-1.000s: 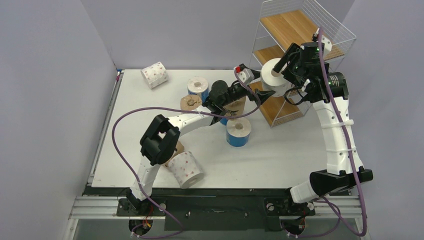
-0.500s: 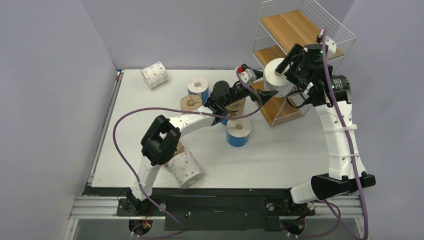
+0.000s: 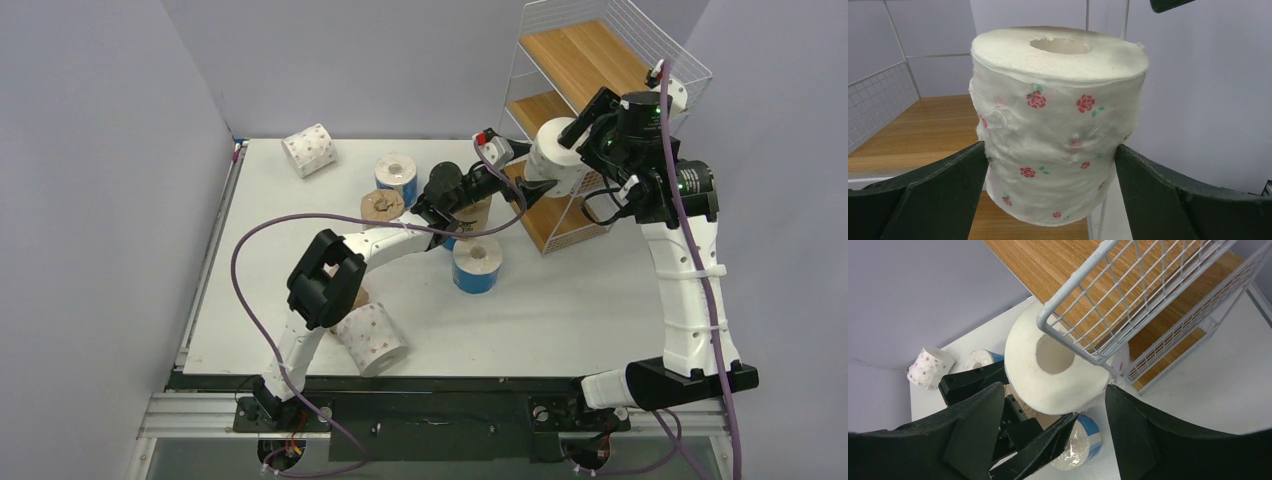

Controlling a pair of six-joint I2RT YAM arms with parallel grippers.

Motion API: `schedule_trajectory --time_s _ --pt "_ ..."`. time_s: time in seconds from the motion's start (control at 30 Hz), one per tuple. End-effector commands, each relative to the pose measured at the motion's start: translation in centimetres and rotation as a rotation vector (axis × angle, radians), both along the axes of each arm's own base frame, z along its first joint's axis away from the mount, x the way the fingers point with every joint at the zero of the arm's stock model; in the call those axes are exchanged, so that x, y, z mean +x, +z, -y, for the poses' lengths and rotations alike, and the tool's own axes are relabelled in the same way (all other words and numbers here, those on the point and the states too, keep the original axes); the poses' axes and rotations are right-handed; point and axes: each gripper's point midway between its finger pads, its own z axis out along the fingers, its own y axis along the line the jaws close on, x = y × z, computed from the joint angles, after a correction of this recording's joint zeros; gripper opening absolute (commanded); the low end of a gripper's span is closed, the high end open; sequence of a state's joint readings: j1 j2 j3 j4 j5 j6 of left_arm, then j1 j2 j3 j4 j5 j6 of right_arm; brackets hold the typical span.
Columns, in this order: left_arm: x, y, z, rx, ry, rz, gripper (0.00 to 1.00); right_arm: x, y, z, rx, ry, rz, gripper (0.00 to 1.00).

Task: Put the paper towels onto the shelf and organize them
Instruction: Place the paper towel on the shelf.

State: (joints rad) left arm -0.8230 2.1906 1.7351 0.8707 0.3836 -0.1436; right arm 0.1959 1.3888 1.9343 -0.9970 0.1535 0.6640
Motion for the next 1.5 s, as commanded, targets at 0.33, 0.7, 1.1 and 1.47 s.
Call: schedule_trajectory --time_s 0.33,0.7,1.1,1.47 --pt "0.1 6.1 -0.2 -0.176 0.002 0.017 0.92 -3.9 3.4 0.5 0.057 0.01 0.17 0.69" --pt "1.7 4.7 0.6 -0.178 0.023 -0.029 0.92 -6.6 0.4 1.4 0.065 -0.016 0.195 0.68" --pt "3.4 4.0 1.8 -0.183 0.055 -0.047 0.91 -9.7 -3.0 2.2 0.085 -0.045 0.21 0.67" --pt "2.6 6.1 1.2 -0.218 0.04 -0.041 0.96 -10.2 -3.9 2.2 0.091 -0.042 0.23 0.67"
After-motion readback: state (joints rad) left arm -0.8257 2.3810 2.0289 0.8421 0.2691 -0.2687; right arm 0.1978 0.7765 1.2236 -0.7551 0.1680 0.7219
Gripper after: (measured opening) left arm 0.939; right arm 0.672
